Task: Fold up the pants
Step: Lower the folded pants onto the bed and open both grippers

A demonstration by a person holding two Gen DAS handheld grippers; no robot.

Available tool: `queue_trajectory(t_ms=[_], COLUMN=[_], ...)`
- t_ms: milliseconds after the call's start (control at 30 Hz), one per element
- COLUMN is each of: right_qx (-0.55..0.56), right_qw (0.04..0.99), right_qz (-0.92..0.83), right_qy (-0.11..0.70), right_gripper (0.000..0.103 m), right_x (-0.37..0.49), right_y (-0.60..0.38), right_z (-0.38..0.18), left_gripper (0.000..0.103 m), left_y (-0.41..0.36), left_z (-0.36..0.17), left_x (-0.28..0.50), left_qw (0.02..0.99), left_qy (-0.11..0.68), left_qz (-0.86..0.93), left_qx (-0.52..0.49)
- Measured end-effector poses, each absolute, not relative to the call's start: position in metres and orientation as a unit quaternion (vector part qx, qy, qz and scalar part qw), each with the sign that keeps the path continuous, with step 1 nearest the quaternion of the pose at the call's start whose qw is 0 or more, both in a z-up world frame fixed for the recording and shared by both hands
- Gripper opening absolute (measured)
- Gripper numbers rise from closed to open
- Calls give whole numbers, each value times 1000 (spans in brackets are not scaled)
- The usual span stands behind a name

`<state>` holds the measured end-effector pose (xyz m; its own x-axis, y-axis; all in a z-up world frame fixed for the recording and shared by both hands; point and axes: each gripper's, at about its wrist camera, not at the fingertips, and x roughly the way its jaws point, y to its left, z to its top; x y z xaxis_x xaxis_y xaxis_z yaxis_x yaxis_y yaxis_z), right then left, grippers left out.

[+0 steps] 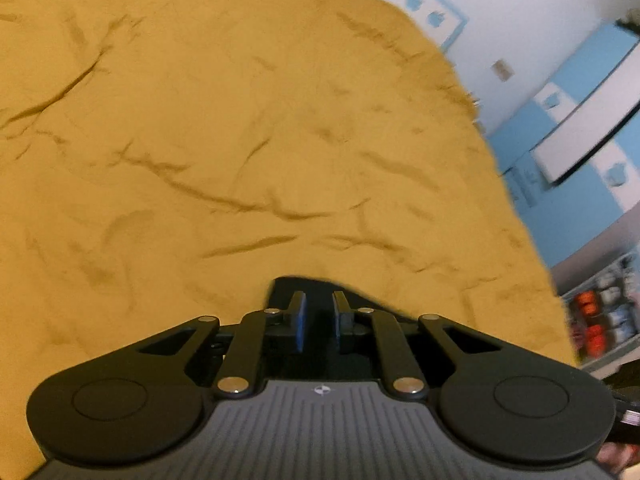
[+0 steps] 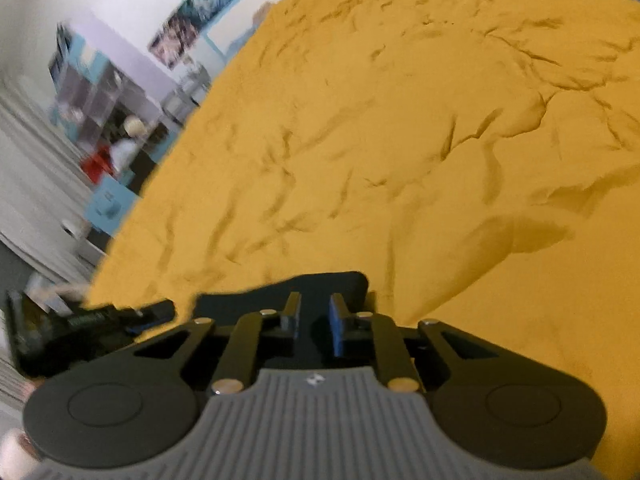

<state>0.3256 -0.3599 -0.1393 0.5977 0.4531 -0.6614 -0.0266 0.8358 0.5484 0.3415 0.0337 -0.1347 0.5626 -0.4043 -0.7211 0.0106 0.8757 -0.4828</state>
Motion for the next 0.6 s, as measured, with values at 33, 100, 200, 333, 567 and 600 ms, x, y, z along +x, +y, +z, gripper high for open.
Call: queue_trajectory(t_ms=[33,100,200,333,567,600], right_qx=[241,234,193,95,22,11], right_qw=[859,861,878,901,923,926], right_qz=[134,130,126,116,125,126], right_qy=[431,432,418,407,362,357], right_gripper=[0,0,8,19,29,31], right_x=[327,324,311,279,208,199], right_y=[-360,-360,-350,-319,-277,-271], right_z=[-143,-142,-125,-97,-74,-73], left_gripper=[11,11,11,11,49,52], left_y=[34,38,43,33,-8,-11], left_z=[-139,-142,-130,-101,-62,-61], left_x=[341,339,326,297,214,201], left_qw=[855,853,858,877,909,912], left_qy=[460,468,466,451,404,397], left_qz=[-109,-98,-90,-86,-90,-97], left_qx=[-211,-209,-194,-141,-40,-33])
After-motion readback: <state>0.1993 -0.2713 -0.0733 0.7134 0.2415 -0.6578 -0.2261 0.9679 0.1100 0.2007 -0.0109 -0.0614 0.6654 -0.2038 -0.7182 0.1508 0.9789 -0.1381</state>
